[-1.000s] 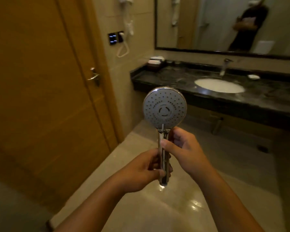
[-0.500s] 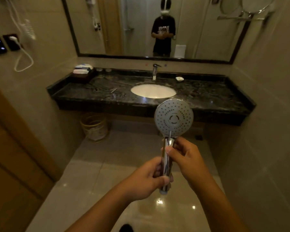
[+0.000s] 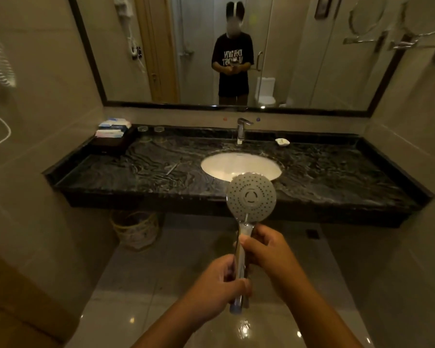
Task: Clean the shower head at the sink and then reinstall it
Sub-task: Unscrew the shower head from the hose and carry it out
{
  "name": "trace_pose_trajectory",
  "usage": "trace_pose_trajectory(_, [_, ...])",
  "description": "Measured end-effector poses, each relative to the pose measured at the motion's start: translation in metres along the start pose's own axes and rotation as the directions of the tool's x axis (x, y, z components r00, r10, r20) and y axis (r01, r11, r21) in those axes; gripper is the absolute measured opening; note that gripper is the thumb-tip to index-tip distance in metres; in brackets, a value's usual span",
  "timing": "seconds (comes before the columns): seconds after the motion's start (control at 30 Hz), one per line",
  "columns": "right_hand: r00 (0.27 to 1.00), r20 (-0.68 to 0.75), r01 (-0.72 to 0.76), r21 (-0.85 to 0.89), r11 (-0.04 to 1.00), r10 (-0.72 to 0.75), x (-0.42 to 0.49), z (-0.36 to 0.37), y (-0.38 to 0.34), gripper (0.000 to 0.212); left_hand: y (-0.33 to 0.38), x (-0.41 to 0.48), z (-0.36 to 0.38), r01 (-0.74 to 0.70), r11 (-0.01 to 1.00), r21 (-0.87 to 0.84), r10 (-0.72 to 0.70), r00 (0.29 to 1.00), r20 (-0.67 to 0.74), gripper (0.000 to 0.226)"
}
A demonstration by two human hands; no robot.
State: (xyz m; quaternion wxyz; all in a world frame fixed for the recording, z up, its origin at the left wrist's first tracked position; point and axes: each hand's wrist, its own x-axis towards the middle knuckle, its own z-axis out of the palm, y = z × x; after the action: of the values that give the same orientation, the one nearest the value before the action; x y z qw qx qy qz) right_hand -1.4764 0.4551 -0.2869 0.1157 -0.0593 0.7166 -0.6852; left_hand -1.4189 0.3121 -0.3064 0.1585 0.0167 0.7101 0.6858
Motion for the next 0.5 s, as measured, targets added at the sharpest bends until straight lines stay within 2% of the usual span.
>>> trace_pose_trajectory(0.17, [0.998,0.031,-0.063,0.011,0.998,0.063,0.097,0.006,0.013,0.01,-0.002,0.079,-0.044,0.051,0.993,-0.105,-0.055,0.998,-0.031,0.022])
trace_pose_trajectory(0.3, [0.999,0.033,-0.043,-0.003,0.999,0.043,0.19,-0.004,0.019,0.009,0.005,0.164,-0.077,0.059,0.994,-0.093,-0.063,0.997,-0.036,0.028])
trace_pose_trajectory(0.5, [0.99,0.09,-0.114,0.067,0.991,0.108,0.324,-0.031,0.014,0.009,0.035,0.283,-0.125,0.072,0.991,-0.114,-0.078,0.996,-0.049,0.04])
